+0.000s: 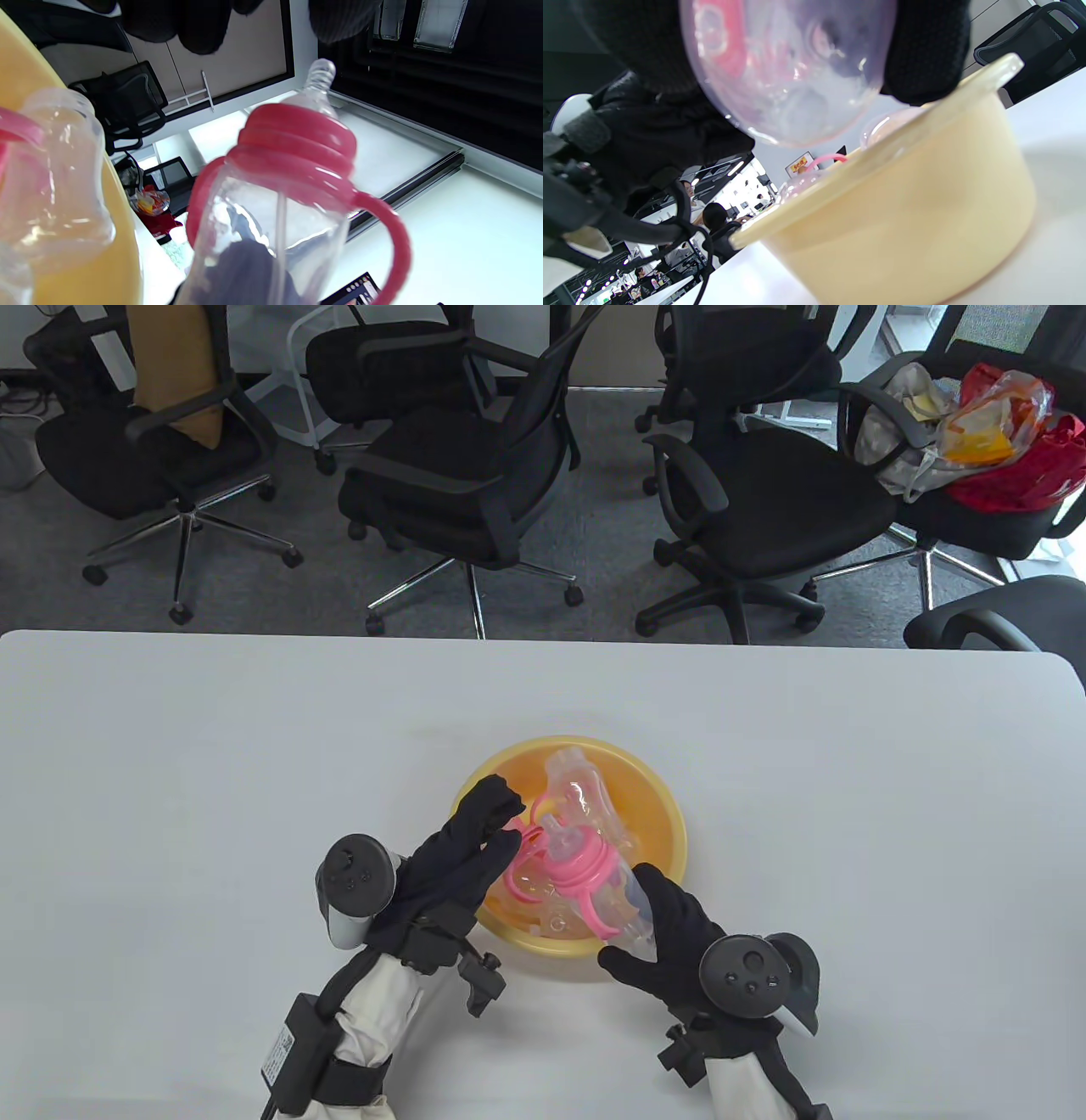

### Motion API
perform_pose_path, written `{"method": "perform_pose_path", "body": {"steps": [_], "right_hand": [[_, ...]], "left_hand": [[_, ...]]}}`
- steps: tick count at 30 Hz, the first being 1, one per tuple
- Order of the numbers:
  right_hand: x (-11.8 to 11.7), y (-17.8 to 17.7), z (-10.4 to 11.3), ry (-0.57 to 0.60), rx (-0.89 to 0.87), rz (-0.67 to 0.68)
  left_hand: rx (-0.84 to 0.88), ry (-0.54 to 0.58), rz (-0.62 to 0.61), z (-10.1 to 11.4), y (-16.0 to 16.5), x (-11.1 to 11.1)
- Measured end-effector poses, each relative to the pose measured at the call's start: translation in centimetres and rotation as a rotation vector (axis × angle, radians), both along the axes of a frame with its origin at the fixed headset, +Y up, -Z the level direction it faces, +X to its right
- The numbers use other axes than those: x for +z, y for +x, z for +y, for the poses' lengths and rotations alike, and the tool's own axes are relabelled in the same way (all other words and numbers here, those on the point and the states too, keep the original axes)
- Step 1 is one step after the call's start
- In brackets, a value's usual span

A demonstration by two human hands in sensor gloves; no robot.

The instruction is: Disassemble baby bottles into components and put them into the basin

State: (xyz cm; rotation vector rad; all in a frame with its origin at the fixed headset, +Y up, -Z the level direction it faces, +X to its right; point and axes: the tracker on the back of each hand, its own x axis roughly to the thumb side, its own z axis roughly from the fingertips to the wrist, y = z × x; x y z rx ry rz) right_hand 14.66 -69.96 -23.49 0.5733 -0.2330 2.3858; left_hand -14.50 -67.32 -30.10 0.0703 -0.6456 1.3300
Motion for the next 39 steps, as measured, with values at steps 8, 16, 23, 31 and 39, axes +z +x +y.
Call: {"method": "perform_pose_path", "body": {"steps": [8, 16, 23, 31, 39], "right_hand": [[0.2, -0.9, 0.0, -0.006, 0.000, 0.049], [0.9, -1.8, 0.2, 0.075, 0.105, -0.042], [1.9, -3.7, 0.3, 0.179, 0.274, -0.101], [2.5, -4.6, 0.6, 0.314, 0.470, -0.195], [1.8, -2.2, 0.9, 0.236, 0.232, -0.194]], "left_hand": [[0.076, -0.064, -0.273, -0.2, 2.3, 0.4], [-0.028, 0.065, -0.123, 0.1, 2.8, 1.0], [-0.096, 0.146, 0.094, 0.1, 2.8, 1.8], [-0.121, 0.082, 0.260, -0.7, 2.8, 2.1], [-0.047, 0.043, 0.233, 0.7, 0.8, 2.0]]}}
